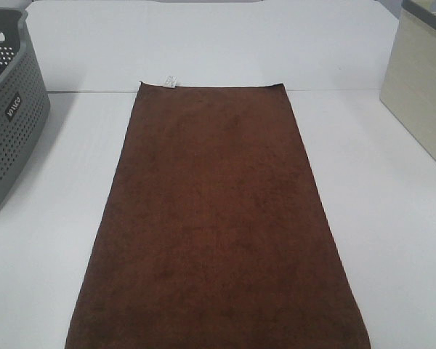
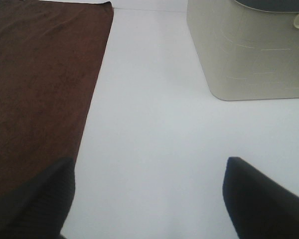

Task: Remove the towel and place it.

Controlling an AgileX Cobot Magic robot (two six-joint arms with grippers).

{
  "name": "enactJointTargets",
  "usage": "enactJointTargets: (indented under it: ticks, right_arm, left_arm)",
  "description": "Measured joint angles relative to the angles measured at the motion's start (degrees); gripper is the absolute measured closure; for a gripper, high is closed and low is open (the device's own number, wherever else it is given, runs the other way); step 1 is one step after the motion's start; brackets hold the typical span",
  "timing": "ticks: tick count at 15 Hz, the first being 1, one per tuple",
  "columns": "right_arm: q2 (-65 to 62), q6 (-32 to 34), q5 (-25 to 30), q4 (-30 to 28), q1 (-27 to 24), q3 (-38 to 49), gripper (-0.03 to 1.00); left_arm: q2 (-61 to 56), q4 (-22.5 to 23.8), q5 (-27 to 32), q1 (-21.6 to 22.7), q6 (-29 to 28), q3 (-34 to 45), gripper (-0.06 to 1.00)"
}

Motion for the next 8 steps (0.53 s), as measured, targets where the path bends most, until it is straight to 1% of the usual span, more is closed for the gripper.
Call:
enactJointTargets:
  ticks: [8]
  right_arm:
    - [0.0, 0.0, 0.0, 0.23, 0.0, 0.0, 0.19]
  left_arm:
    - [0.0, -0.06, 0.0, 0.0, -0.17, 0.0, 0.13]
